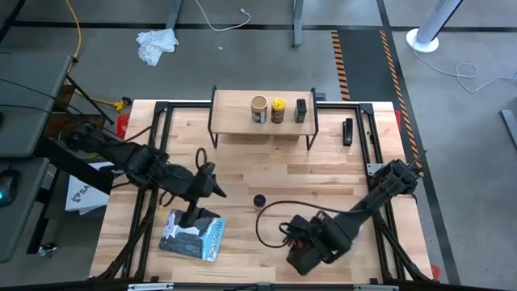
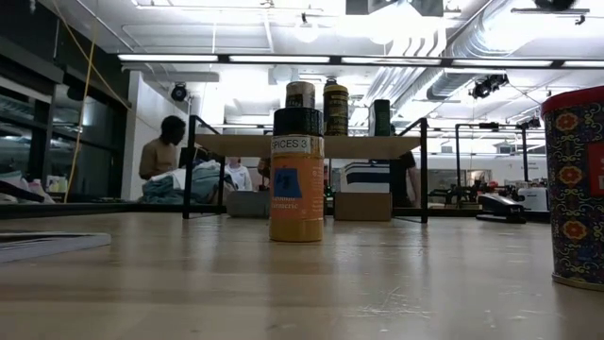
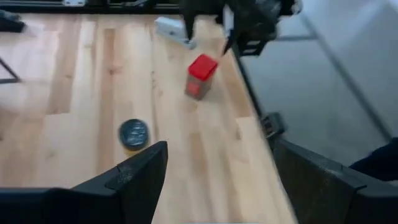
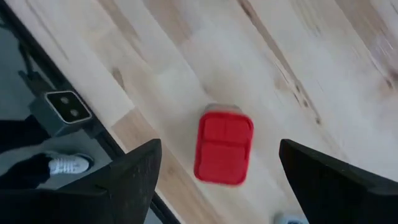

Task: Shelf spices
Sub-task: Put the red seasoning can on the shelf

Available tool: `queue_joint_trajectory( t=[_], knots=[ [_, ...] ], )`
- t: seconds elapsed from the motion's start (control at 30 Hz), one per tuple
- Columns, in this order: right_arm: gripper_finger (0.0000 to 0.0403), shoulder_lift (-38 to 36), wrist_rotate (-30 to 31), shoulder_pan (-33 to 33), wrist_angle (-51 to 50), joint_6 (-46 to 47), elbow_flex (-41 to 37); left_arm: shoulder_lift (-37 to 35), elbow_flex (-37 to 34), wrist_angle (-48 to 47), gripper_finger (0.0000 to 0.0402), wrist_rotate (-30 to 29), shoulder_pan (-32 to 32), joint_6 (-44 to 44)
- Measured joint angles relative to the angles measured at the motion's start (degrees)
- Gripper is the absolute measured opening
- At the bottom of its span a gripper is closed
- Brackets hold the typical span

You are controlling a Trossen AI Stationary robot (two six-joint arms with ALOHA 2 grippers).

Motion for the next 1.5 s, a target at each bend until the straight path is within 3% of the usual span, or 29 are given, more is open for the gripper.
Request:
queue_joint_trajectory(
  t=[0.33,0.53,0.67,0.97,1.2,1.5],
  knots=[
    [0.0323,0.22,1.15,7.73,-0.85,18.18,0.00,6.89,0.00,0.27,0.0290,-5.69,2.48,10.88],
    [0.0323,0.43,5.03,10.73,-0.83,25.99,0.00,12.33,0.00,2.03,0.0290,0.61,7.23,16.12],
    [0.0323,1.10,4.50,11.64,-0.89,26.09,0.00,13.97,-0.11,0.55,0.0290,1.24,8.66,14.77],
    [0.0323,3.28,8.91,10.34,-1.21,22.39,0.00,10.67,-1.46,3.54,0.0290,-5.05,8.59,10.35],
    [0.0323,4.28,5.62,7.73,-2.46,17.10,0.00,7.55,-7.54,12.39,0.0290,-5.51,9.22,10.08],
    [0.0323,4.91,3.90,4.37,-4.14,15.18,0.00,7.68,-8.37,11.81,0.0290,-5.56,10.14,9.64]
  ],
)
